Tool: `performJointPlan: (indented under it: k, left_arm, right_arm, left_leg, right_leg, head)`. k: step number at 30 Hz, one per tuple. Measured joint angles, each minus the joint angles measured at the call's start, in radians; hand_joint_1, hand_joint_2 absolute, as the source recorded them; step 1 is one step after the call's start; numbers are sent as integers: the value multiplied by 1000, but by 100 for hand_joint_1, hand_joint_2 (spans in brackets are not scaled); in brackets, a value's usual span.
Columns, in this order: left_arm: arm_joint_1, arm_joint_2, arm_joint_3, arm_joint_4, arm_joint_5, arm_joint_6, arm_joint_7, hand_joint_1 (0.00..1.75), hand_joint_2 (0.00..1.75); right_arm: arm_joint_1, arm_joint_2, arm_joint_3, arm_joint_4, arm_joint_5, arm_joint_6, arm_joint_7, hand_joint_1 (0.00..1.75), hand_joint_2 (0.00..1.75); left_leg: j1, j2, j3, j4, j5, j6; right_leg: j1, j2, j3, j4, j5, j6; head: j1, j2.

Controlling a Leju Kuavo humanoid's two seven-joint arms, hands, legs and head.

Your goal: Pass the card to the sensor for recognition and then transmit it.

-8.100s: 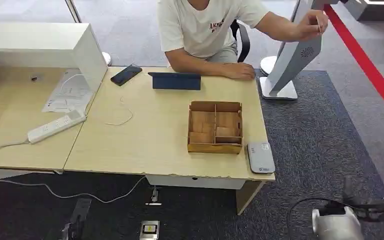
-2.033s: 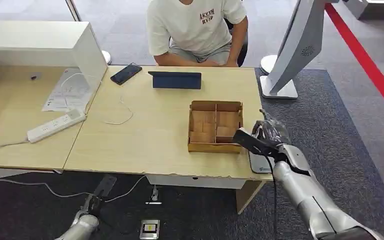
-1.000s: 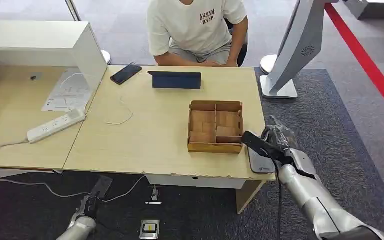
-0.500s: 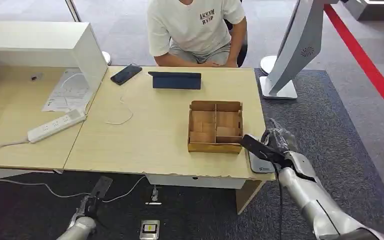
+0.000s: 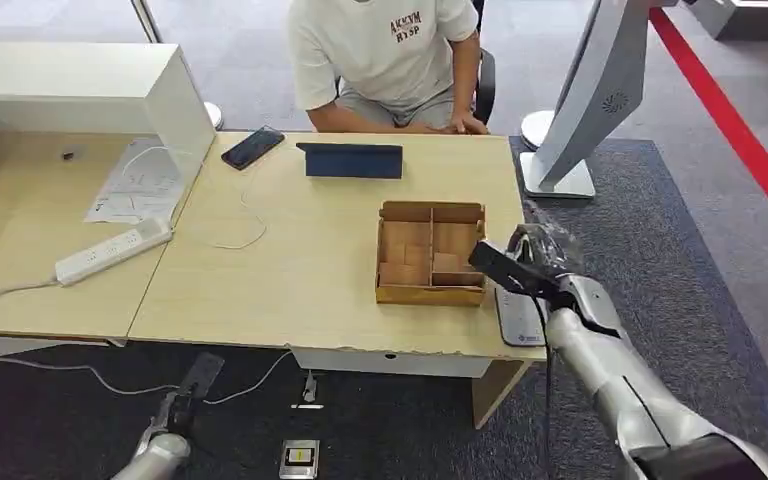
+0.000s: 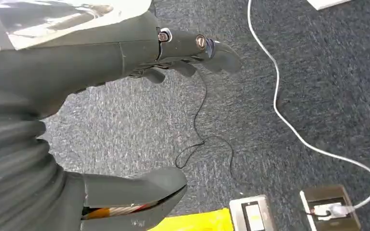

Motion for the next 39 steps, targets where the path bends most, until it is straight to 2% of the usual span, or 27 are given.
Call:
performJointPlan:
  k: [8,15,28,35,36,37,38,39]
  left_arm:
    - [-17,-8,-5,0,-57,-18,52,0,175]
    - [-29,-18,-13,0,-87,-31,75,0,175]
    - [-57,-52,-44,0,-168,-82,122,0,175]
    - [-67,-85,-72,0,-211,-92,142,0,175]
    - [-68,-89,-76,0,-213,-92,145,0,175]
    - [-69,-92,-83,0,-214,-92,148,0,175]
    - [-70,-95,-88,0,-214,-92,148,0,175]
    - [-70,-98,-90,0,-214,-92,148,0,175]
  right_arm:
    - [-153,24,-3,-42,-31,-14,12,175,175]
    - [-231,38,-2,-74,-7,-19,32,175,175]
    - [-322,107,16,-84,158,45,182,175,175]
    - [-331,105,23,-71,186,61,225,175,175]
    - [-330,102,23,-69,186,62,226,157,175]
    - [-330,100,23,-67,187,62,227,103,175]
    - [-329,98,23,-66,188,62,227,12,175]
    - [-329,94,23,-66,188,62,227,0,175]
  left_leg:
    - [0,0,0,0,0,0]
    - [0,0,-1,1,0,0]
    - [0,-1,-1,1,0,0]
    - [0,-1,-1,2,1,2]
    - [0,-1,-2,2,1,2]
    - [0,-1,-2,3,1,2]
    - [0,-2,-3,3,1,2]
    - [0,-2,-3,3,2,2]
  right_leg:
    - [0,0,-1,0,0,0]
    - [0,0,-1,0,0,0]
    - [0,0,-1,0,0,0]
    - [0,0,-1,-1,1,2]
    - [0,0,-1,-1,1,2]
    - [0,0,-2,-1,2,2]
    - [0,0,-2,-1,2,3]
    - [0,0,-2,-1,2,3]
  head:
    - [0,0]
    - [0,0]
    - [0,0]
    - [0,0]
    - [0,0]
    - [0,0]
    - [0,0]
    - [0,0]
